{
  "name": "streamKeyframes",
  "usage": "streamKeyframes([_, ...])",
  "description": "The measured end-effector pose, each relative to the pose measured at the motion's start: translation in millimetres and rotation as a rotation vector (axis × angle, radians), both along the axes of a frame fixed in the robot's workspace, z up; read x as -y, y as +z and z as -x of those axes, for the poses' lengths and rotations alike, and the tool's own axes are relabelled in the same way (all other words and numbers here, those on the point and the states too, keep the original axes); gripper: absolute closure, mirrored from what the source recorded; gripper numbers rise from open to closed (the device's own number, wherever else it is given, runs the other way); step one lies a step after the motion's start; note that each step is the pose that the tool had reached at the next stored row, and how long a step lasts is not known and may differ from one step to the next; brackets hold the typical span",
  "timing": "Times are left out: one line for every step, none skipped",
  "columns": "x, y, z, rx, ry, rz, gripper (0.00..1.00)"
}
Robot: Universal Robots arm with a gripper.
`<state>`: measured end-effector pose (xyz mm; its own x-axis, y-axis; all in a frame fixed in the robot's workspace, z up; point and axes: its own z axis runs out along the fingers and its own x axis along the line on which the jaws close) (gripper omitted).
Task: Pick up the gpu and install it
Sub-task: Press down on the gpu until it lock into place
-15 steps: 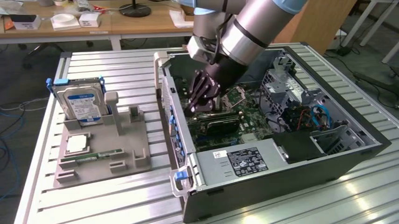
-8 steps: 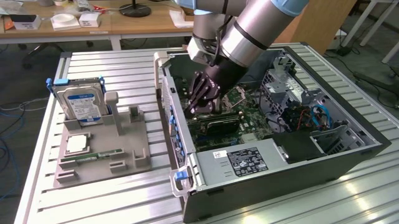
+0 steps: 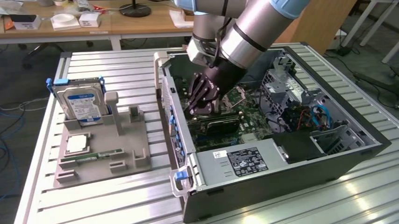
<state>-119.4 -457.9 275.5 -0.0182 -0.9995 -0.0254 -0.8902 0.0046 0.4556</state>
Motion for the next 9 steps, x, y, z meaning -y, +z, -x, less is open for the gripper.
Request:
streamKeyframes([0.0, -1.1, 0.0, -0.0008, 0.000, -0.0001, 0.90])
streamKeyframes([0.0, -2.3, 0.0, -0.0015, 0.000, -0.0002, 0.90])
streamKeyframes([-0.1, -4.0, 0.0, -0.0018, 0.000, -0.0008, 0.90])
streamKeyframes([-0.1, -5.6, 0.0, -0.0028, 0.000, -0.0008, 0.90])
streamKeyframes([-0.1, -6.7, 0.0, -0.0032, 0.000, -0.0009, 0.90])
streamKeyframes([-0.1, -7.4, 0.0, -0.0037, 0.001, -0.0005, 0.90])
streamKeyframes([0.0, -7.8, -0.4, -0.0040, 0.001, -0.0008, 0.90])
streamKeyframes([-0.1, -7.8, -1.6, -0.0051, 0.001, -0.0007, 0.90])
streamKeyframes([-0.1, -7.8, -3.8, -0.0062, 0.000, -0.0005, 0.90])
